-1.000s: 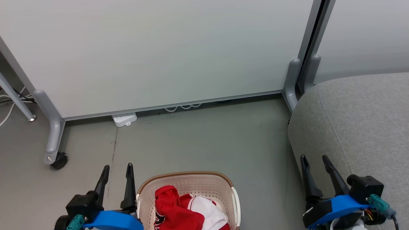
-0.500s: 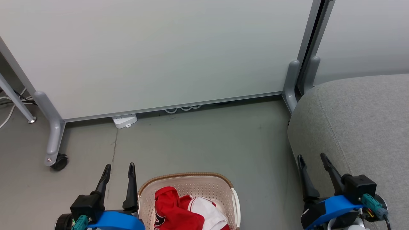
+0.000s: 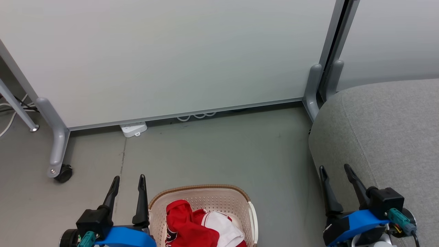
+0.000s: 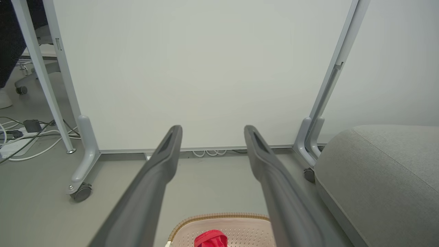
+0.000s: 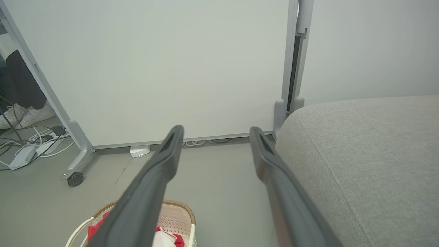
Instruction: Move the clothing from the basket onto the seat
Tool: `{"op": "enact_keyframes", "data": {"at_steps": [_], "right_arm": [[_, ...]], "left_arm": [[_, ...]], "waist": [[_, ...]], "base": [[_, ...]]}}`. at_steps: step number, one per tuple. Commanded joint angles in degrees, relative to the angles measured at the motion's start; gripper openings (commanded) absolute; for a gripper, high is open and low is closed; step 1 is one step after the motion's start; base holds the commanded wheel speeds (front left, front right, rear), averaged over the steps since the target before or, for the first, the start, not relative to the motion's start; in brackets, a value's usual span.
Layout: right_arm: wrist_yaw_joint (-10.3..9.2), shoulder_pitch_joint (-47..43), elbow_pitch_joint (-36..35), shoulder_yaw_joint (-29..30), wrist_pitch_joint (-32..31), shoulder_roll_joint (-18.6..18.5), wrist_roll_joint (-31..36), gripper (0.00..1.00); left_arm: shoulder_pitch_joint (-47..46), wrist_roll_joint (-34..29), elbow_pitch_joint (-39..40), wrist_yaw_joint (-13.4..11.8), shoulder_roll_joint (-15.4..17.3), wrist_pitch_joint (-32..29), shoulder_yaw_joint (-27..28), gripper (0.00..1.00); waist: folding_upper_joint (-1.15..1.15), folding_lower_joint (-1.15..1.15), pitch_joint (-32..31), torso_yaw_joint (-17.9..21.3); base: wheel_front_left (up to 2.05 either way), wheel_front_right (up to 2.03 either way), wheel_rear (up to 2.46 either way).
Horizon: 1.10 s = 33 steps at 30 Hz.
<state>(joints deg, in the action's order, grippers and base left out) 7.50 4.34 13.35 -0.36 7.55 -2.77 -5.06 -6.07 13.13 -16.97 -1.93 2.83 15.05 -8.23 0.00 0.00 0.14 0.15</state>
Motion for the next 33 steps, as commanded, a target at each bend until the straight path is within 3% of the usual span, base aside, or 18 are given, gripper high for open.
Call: {"op": "enact_keyframes", "data": {"at_steps": [1, 12, 24, 33], "right_arm": [[-0.02, -0.15, -0.24, -0.12, -0.1, -0.19, -0.17, 1.0], [-0.02, 1.99, -1.66, -1.06, -0.05, -0.19, -0.63, 1.0], [-0.02, 7.65, -1.75, -4.51, 2.83, -0.17, -2.98, 1.0], [-0.03, 13.33, 0.37, -7.61, 5.59, -0.14, -5.13, 1.0]], "left_arm": [[-0.07, 0.15, 0.07, -0.18, 0.45, 0.2, -0.14, 1.0], [-1.38, 0.77, -1.98, 0.28, 0.58, -0.77, -0.95, 1.0], [-7.66, 0.56, -9.35, 2.41, 3.31, -6.7, -2.46, 1.0], [-15.56, -0.09, -19.22, 3.13, 5.11, -9.8, -3.38, 1.0]], "waist": [[0.0, 0.0, 0.07, 0.01], [0.0, 0.0, 4.24, 1.67], [0.0, 0.0, 19.65, 8.29], [0.0, 0.0, 29.81, 12.7]], "base": [[0.0, 0.0, 0.0], [0.0, 0.0, 0.0], [0.0, 0.0, 0.0], [0.0, 0.0, 0.0]]}}
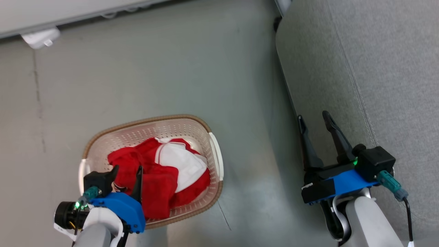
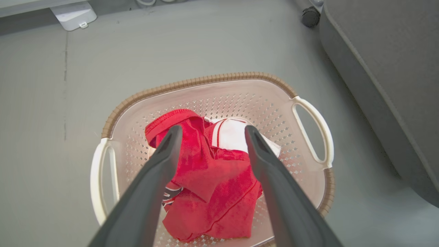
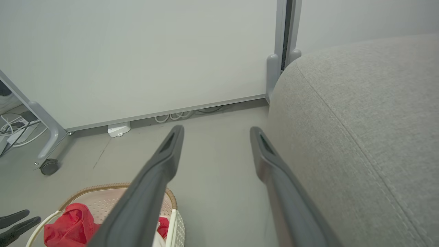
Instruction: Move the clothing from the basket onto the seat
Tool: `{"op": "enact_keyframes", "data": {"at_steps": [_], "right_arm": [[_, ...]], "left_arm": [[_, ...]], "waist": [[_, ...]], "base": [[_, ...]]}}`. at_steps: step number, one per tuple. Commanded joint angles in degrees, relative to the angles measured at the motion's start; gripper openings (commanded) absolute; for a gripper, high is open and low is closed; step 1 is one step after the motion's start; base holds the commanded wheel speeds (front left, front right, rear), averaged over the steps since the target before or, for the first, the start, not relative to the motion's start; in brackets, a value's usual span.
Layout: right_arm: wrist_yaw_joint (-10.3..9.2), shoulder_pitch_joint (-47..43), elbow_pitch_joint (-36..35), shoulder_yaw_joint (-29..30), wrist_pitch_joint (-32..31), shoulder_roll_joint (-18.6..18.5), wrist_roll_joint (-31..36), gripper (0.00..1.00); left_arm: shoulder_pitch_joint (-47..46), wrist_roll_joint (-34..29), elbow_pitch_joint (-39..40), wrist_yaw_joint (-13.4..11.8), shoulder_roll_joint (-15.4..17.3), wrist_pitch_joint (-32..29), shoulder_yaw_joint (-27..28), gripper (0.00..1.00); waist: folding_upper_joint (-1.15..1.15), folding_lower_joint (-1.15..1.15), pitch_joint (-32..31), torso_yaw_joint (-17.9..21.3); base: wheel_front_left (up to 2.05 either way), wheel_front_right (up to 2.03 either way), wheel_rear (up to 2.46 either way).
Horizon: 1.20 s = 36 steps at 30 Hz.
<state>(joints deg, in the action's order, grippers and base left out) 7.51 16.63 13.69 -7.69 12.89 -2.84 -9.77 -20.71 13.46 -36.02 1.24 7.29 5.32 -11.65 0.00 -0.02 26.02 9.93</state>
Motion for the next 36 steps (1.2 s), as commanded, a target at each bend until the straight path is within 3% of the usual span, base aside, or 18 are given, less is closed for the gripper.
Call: {"op": "enact_keyframes", "data": {"at_steps": [1, 13, 29, 30, 31, 33, 36], "right_arm": [[-0.04, 1.5, 0.27, -0.6, 0.52, -0.06, -0.67, 1.0], [-0.04, 4.89, 1.61, -3.27, 2.05, -0.06, -2.46, 1.0], [-0.04, 7.1, 0.28, -4.4, 2.39, -0.06, -2.93, 1.0], [-0.04, 7.11, 0.16, -4.39, 2.39, -0.06, -2.99, 1.0], [-0.04, 7.09, 0.09, -4.43, 2.4, -0.06, -3.04, 1.0], [-0.04, 7.14, 0.0, -4.53, 2.4, -0.06, -3.17, 1.0], [-0.04, 7.34, -0.12, -4.65, 2.4, -0.07, -3.54, 1.0]], "left_arm": [[-1.87, -0.56, -1.48, -0.33, 0.84, -0.16, 0.05, 1.0], [-9.6, -0.42, -14.24, -3.48, 2.51, 0.88, 1.33, 1.0], [-17.25, 0.93, -27.45, -3.29, 1.75, -1.91, 0.6, 1.0], [-17.66, 0.84, -28.14, -3.3, 1.82, -2.43, 0.44, 0.85], [-18.1, 0.92, -28.81, -3.45, 1.86, -3.04, 0.35, 0.46], [-18.8, 0.75, -29.83, -3.46, 1.94, -4.01, -0.05, 0.0], [-19.55, 1.1, -30.83, -3.26, 2.09, -4.28, -0.26, 0.0]], "waist": [[0.0, 0.02, 4.76, 3.29], [0.0, 0.02, 11.96, 5.62], [0.0, 0.02, 17.69, 6.79], [0.0, 0.02, 17.94, 6.84], [0.0, 0.02, 18.13, 6.88], [0.0, 0.02, 18.43, 6.96], [0.0, 0.02, 18.71, 7.12]], "base": [[0.0, 0.0, 0.0], [0.0, 0.0, 0.0], [0.0, 0.0, 0.0], [0.0, 0.0, 0.0], [0.0, 0.0, 0.0], [0.0, 0.0, 0.0], [0.0, 0.0, 0.0]]}}
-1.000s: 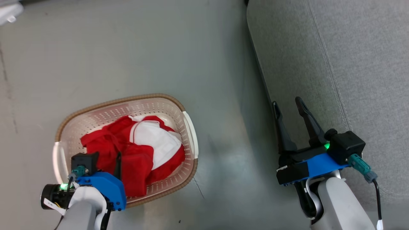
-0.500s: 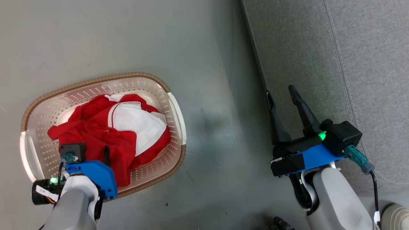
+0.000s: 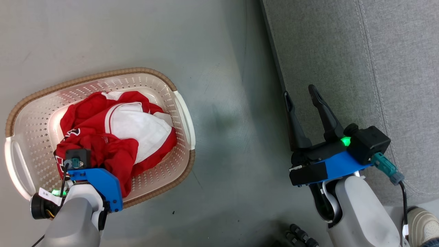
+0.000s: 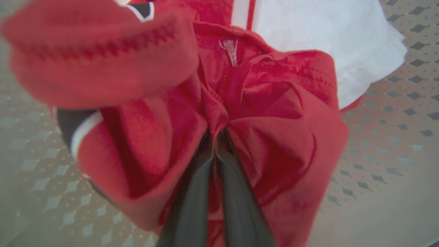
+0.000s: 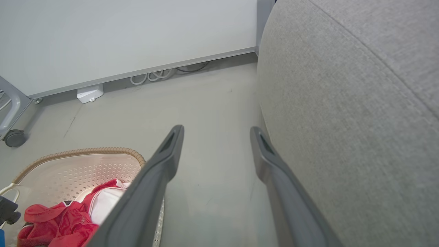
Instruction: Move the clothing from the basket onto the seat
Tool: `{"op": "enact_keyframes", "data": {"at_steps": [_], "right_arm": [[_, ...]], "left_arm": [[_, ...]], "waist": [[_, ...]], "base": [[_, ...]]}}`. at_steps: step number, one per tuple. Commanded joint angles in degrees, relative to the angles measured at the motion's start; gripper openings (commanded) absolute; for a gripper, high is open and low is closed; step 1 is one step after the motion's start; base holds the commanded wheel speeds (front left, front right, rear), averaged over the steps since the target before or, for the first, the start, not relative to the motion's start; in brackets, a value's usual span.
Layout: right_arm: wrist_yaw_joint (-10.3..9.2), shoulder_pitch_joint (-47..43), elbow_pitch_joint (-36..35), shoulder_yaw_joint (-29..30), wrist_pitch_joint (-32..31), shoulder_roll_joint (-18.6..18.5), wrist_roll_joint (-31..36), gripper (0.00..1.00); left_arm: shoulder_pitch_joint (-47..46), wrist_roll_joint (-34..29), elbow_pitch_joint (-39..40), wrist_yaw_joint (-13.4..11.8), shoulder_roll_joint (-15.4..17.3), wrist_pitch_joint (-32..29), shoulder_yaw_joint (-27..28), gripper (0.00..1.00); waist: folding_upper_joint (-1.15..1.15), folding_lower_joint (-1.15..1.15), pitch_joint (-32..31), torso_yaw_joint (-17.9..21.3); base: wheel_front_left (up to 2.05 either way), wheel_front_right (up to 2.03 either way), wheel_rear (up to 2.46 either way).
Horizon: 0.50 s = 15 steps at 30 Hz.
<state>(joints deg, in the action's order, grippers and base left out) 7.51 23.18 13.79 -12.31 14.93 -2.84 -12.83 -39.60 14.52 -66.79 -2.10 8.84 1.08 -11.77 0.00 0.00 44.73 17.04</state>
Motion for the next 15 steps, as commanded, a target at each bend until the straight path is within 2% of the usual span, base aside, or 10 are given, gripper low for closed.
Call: {"op": "enact_keyframes", "data": {"at_steps": [1, 15], "right_arm": [[-0.04, 0.86, -0.24, -0.05, 0.36, -0.07, -0.61, 1.0], [-0.04, 1.2, 0.46, 0.56, 0.37, -0.07, -0.14, 1.0]], "left_arm": [[-0.81, 0.15, -0.31, 0.12, 0.59, 0.03, -0.17, 0.0], [-2.35, 1.02, -2.24, 0.68, -0.55, 2.62, -1.11, 0.0]], "waist": [[0.0, 0.0, 0.04, 0.05], [0.0, 0.0, -1.23, -0.98]], "base": [[0.0, 0.0, 0.0], [0.0, 0.0, 0.0]]}}
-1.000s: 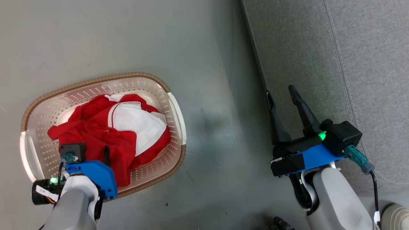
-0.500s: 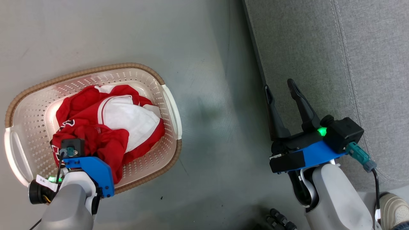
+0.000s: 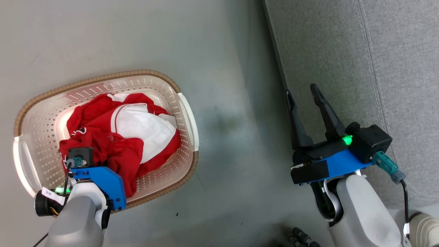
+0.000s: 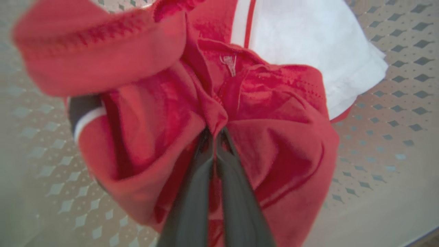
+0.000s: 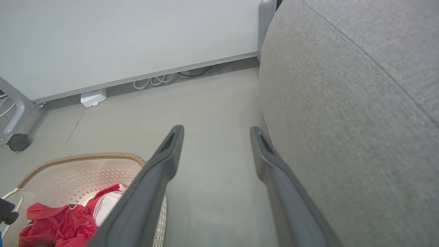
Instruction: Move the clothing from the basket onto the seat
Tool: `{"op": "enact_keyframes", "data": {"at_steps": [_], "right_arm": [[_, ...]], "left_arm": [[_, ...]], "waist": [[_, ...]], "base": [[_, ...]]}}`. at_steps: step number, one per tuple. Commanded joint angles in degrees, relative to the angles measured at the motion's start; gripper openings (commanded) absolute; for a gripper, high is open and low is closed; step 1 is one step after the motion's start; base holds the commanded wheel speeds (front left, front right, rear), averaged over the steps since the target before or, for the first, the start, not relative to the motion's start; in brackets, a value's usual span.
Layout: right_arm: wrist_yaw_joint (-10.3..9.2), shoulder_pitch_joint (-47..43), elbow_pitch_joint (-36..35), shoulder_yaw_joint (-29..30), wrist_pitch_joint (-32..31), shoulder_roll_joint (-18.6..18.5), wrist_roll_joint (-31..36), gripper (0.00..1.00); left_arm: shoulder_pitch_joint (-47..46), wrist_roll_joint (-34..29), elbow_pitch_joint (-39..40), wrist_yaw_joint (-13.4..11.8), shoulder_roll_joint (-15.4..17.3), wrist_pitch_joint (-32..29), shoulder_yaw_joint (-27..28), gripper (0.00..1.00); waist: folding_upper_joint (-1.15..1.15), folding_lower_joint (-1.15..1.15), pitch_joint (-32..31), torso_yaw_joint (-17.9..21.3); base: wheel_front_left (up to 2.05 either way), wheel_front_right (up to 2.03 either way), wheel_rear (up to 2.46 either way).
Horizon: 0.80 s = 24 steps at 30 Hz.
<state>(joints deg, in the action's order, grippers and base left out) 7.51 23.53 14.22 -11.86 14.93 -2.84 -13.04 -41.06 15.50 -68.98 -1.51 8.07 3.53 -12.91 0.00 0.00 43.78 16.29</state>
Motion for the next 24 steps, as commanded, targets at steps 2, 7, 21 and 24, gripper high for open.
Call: {"op": "enact_keyframes", "data": {"at_steps": [2, 7, 21, 24], "right_arm": [[-0.04, 0.86, 0.4, 0.39, 0.37, -0.07, 0.46, 1.0], [-0.04, -0.13, 1.6, 1.32, 0.34, -0.08, 2.29, 1.0], [-0.04, -6.59, 4.2, 3.58, -2.0, -0.1, 5.26, 1.0], [-0.04, -8.29, 3.97, 3.9, -2.91, -0.08, 5.55, 1.0]], "left_arm": [[-0.93, 0.16, -0.12, 0.37, -0.28, 1.0, -0.22, 0.0], [0.54, 0.69, -0.41, 1.65, -1.79, 3.79, -0.89, 0.0], [4.86, 3.19, 2.09, 6.88, -5.01, 10.87, -4.2, 0.0], [5.93, 4.94, 5.08, 7.9, -5.11, 11.28, -6.28, 0.0]], "waist": [[0.0, 0.0, -1.47, -0.82], [0.0, 0.0, -6.83, -2.98], [0.0, 0.0, -27.34, -9.61], [0.0, 0.0, -30.89, -10.76]], "base": [[0.0, 0.0, 0.0], [0.0, 0.0, 0.0], [0.0, 0.0, 0.0], [0.0, 0.0, 0.0]]}}
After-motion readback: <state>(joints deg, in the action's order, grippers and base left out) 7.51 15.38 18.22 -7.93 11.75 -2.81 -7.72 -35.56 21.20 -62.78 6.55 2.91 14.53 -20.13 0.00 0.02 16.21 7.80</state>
